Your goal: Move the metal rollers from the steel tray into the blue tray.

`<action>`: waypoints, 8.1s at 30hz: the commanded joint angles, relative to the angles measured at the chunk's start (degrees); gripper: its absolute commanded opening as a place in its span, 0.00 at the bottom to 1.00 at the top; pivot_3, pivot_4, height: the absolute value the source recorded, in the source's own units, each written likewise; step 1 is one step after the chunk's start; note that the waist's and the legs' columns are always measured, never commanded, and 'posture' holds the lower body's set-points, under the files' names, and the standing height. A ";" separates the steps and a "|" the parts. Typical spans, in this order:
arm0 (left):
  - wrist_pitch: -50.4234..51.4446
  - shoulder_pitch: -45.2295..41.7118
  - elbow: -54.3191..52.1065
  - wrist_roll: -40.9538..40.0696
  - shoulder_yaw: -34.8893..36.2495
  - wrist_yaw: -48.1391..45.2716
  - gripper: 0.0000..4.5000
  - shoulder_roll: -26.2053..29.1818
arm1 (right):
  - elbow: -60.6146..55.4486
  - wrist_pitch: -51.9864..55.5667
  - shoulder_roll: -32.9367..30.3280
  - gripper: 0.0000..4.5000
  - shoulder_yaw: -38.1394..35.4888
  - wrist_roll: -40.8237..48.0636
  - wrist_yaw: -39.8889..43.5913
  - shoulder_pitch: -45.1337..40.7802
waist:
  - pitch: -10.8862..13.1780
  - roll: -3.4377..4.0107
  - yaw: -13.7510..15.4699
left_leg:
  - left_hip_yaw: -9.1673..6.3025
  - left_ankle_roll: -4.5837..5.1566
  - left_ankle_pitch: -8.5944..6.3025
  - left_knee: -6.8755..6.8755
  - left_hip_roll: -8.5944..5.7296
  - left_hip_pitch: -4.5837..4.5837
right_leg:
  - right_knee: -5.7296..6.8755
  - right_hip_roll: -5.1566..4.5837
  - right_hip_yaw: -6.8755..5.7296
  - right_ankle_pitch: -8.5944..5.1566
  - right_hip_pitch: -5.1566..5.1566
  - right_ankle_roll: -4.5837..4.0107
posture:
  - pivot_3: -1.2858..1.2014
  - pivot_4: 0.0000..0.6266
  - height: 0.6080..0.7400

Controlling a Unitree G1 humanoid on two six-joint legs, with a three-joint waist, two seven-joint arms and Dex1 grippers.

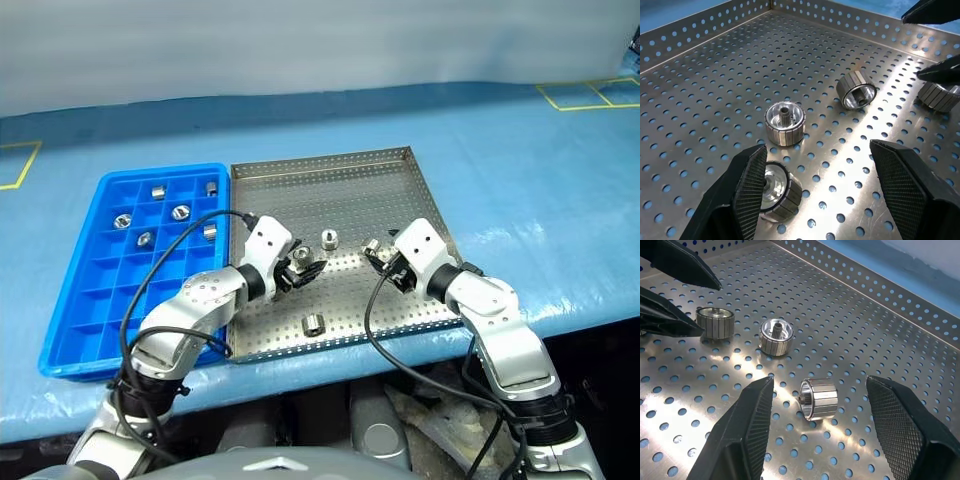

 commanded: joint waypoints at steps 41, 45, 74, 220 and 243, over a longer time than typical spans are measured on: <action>-3.17 -0.55 6.43 7.79 0.35 3.44 0.39 -3.34 | -1.40 -1.25 1.30 0.70 -0.35 -0.54 -1.67 -2.04 | -0.06 0.03 -0.43 | 0.40 0.10 -0.05 0.01 0.00 0.19 | 0.01 0.04 0.38 0.09 0.03 0.16 | 0.43 0.24 1.00; -3.51 0.68 -0.26 5.24 6.20 4.77 0.39 -4.63 | -1.12 -1.37 1.69 0.70 0.08 -0.61 -1.31 -2.51 | -0.06 0.02 -0.42 | 0.40 0.11 -0.06 0.01 0.01 0.11 | 0.01 0.03 0.39 0.10 -0.04 0.16 | 0.43 0.24 1.00; 7.83 19.78 -19.21 5.84 40.75 16.67 0.39 0.55 | 7.01 -5.44 5.39 0.70 7.00 -0.93 3.97 -9.22 | 0.03 -0.34 7.25 | 0.24 0.12 -0.09 -0.01 0.02 0.03 | -0.07 -0.32 -0.16 0.02 -0.06 -0.10 | 0.52 0.24 1.00; 20.82 37.02 -27.78 -4.65 54.44 1.52 0.37 10.32 | 5.95 -6.10 4.32 0.70 7.11 -1.44 3.63 -7.60 | 0.00 -0.44 4.68 | 0.32 -0.03 -0.01 -0.03 0.24 0.15 | 0.05 -0.12 -0.15 -0.18 -0.09 -0.60 | 0.51 0.24 1.00; 19.89 29.51 -23.08 -8.52 64.14 3.99 0.37 6.02 | 6.32 -6.20 4.92 0.70 6.63 -1.98 3.78 -7.79 | -0.07 -0.57 5.88 | 0.27 -0.06 -0.03 -0.11 0.21 0.13 | 0.01 -0.18 -0.23 -0.20 -0.09 -0.68 | 0.51 0.24 1.00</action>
